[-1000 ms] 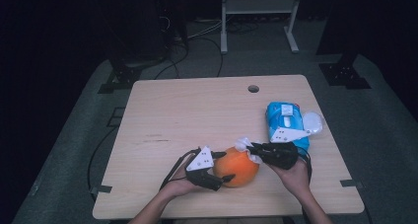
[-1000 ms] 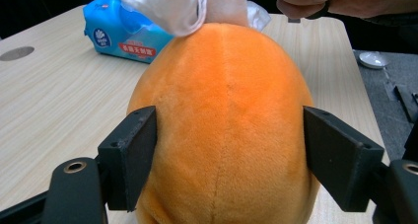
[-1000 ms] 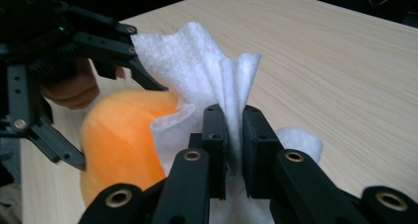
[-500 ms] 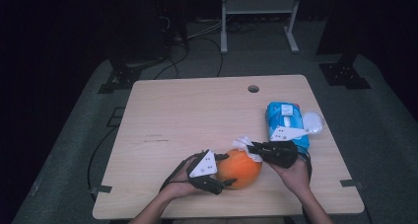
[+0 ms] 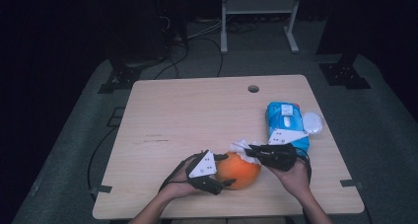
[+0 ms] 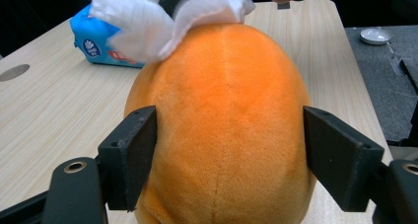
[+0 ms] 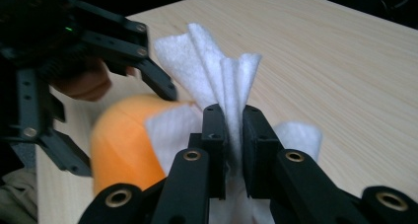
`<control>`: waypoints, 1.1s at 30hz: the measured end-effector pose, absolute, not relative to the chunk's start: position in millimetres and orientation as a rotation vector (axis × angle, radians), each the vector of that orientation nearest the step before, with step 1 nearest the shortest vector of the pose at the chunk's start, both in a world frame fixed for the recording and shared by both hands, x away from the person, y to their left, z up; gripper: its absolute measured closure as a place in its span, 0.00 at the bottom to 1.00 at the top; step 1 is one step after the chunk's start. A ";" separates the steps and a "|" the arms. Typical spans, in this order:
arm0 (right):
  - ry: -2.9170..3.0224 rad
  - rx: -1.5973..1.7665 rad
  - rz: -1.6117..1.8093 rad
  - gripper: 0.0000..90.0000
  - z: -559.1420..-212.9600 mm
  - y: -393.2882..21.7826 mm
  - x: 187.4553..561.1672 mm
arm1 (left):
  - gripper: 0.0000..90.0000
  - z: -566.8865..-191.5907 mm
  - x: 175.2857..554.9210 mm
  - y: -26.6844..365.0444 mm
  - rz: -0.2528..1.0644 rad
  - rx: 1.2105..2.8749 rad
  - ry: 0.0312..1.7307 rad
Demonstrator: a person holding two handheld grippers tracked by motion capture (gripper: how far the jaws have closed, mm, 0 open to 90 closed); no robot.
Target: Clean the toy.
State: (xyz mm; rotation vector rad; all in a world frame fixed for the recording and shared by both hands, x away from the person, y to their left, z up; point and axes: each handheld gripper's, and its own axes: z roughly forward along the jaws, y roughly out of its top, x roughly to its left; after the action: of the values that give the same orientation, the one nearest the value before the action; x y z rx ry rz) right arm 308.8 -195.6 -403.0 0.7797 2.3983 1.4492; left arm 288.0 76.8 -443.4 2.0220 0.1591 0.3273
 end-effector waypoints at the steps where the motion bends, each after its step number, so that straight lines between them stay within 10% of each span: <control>1: 2.393 0.794 1.436 0.90 -404.5 -199.3 310.4 | 0.27 -443.4 288.4 77.2 0.325 2.019 0.166; 33: 2.406 0.786 1.542 0.90 -401.9 -197.1 305.2 | 0.27 -442.7 303.2 84.4 0.236 1.983 0.344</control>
State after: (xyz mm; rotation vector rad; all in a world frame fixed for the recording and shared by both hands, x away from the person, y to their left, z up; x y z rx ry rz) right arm 305.2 -197.1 -401.9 0.7859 2.4063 1.5423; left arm 303.2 84.4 -442.7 1.9829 0.3436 0.2363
